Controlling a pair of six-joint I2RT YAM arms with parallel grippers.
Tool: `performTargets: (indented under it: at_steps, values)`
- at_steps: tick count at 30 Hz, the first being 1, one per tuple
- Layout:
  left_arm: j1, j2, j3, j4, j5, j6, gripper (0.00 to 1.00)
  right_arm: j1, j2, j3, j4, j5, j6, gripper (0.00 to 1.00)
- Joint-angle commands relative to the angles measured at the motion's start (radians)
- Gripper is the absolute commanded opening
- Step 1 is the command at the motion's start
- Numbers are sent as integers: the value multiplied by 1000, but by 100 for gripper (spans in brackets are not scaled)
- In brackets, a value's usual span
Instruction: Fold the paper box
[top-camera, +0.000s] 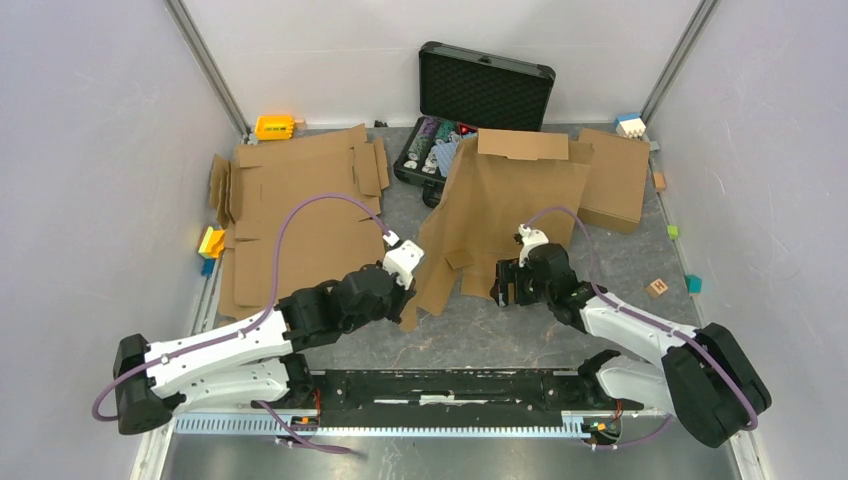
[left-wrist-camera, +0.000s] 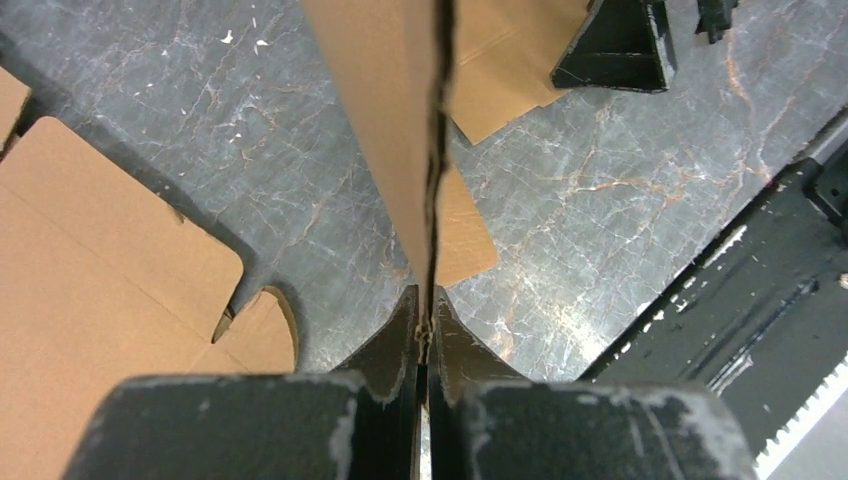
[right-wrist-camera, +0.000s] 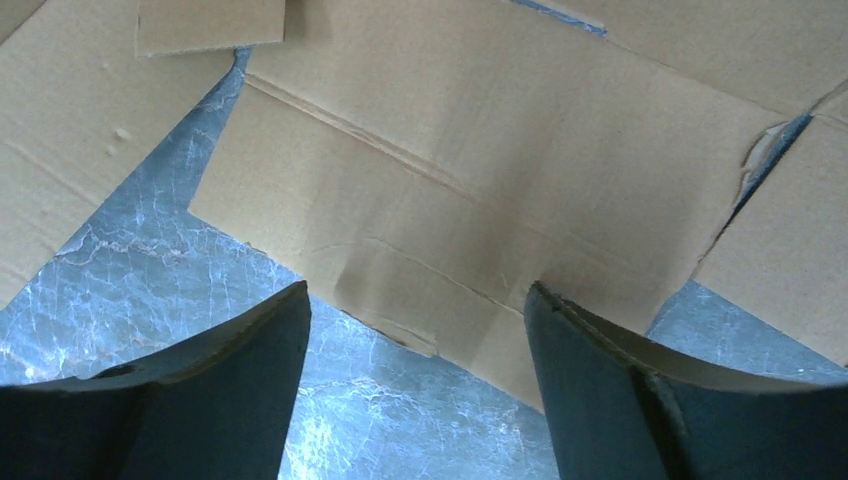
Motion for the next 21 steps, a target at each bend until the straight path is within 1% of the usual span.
performTargets:
  at_steps: [1,4,6,12,14,19,21]
  values:
    - [-44,51,7,-70,-106,22,2,-28,-31,23,-76,-50,-51,88]
    - [-52,39,0,-46,-128,21,2,-29,-35,46,-111,-71,-87,94]
    - [-55,19,-15,-20,-131,26,2,-28,-31,59,-131,-70,-99,95]
    - [-71,-30,-94,85,-99,24,2,-28,-48,89,-160,-57,-102,96]
    - [-74,-36,-104,88,-113,13,2,-29,-51,107,-187,-55,-112,98]
    - [-79,-65,-122,101,-139,10,2,-28,-63,128,-245,-66,-176,98]
    - [-79,-69,-122,107,-141,13,2,-28,-64,143,-280,-39,-188,98]
